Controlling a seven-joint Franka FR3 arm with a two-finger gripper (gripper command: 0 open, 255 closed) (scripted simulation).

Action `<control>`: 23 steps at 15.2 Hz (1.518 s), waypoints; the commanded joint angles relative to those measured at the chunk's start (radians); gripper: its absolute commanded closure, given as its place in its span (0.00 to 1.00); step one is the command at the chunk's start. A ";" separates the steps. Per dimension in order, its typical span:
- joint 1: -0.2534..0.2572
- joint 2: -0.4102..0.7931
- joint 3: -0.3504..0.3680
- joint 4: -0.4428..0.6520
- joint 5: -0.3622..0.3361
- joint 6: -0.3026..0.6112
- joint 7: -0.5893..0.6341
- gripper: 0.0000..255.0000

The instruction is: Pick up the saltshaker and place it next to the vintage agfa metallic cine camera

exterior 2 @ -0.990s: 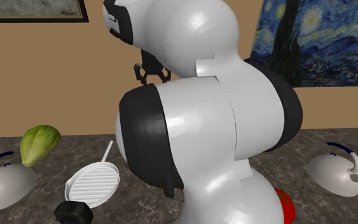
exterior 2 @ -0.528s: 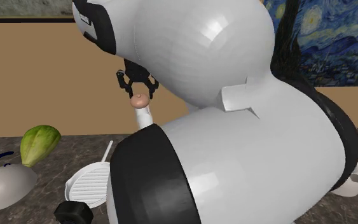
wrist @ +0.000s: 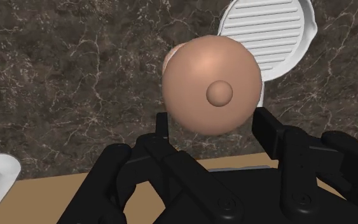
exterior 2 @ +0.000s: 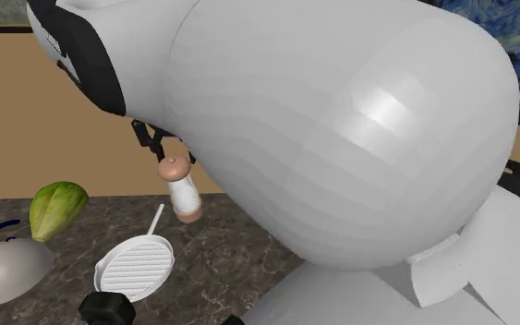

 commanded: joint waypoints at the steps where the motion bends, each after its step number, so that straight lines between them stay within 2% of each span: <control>1: 0.017 -0.046 0.030 -0.030 0.021 -0.015 0.043 1.00; 6: 0.054 -0.125 0.103 -0.067 0.074 -0.049 0.138 1.00; 23: 0.072 -0.189 0.126 -0.340 0.103 0.161 0.131 1.00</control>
